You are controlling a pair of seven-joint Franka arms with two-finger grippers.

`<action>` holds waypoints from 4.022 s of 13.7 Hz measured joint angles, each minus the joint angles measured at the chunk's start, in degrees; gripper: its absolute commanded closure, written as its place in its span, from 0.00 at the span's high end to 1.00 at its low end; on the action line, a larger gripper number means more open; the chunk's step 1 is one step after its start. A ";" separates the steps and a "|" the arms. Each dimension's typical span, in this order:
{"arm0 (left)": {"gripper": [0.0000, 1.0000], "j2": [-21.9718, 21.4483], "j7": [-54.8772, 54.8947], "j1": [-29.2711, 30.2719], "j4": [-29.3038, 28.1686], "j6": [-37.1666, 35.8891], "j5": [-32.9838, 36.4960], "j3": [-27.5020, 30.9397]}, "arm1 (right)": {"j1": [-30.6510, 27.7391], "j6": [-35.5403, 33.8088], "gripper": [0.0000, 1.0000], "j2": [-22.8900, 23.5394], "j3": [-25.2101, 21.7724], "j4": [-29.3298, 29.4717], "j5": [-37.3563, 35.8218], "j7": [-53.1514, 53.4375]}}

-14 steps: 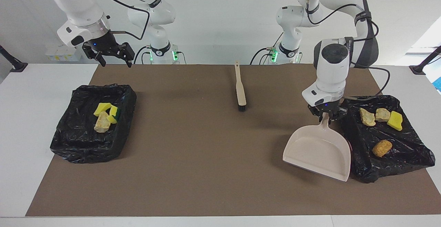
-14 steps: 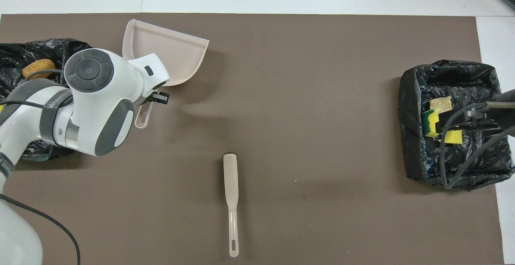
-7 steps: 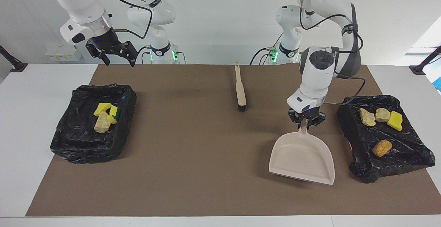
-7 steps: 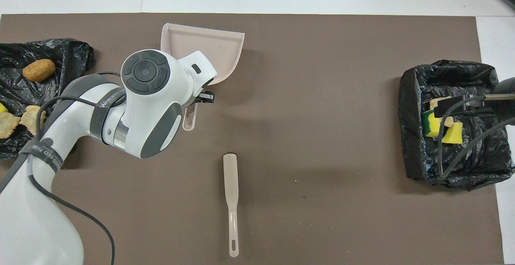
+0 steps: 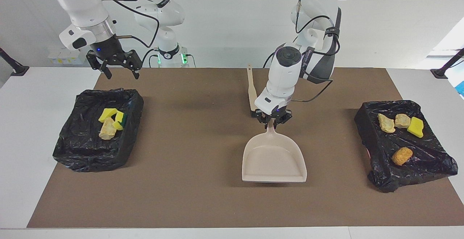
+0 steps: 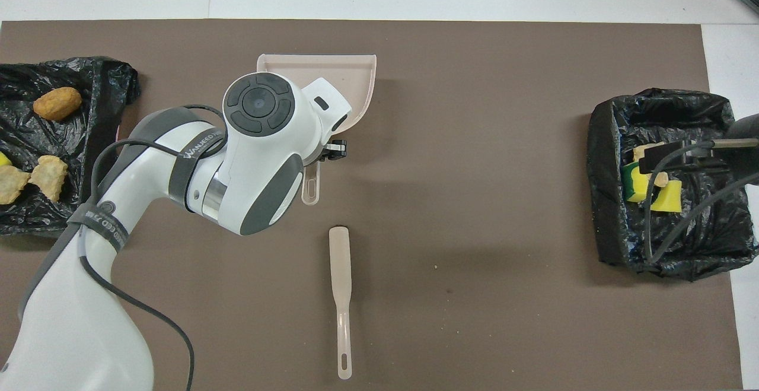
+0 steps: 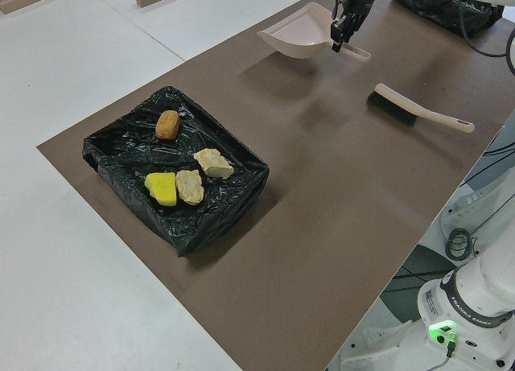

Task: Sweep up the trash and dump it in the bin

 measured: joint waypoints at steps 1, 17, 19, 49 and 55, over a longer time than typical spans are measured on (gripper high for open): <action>0.00 0.36 -0.18 -0.27 0.09 -0.03 -0.04 0.02 | 0.00 0.00 1.00 0.00 0.00 0.00 0.00 0.00; 0.39 4.09 -0.42 -1.39 0.23 0.21 -1.14 -0.05 | 0.00 0.00 1.00 0.00 0.00 0.00 0.00 0.00; 0.55 4.09 -0.42 -1.50 0.22 0.35 -1.14 -0.04 | 0.00 0.00 1.00 0.00 0.00 0.00 0.00 0.00; 1.00 -22.70 29.12 20.82 9.07 -33.58 -1.13 3.20 | 0.00 0.00 1.00 0.00 0.00 0.00 0.00 0.00; 1.00 -22.78 30.21 21.75 12.45 -36.82 -1.31 4.25 | 0.00 0.00 1.00 0.00 0.00 0.00 0.00 0.00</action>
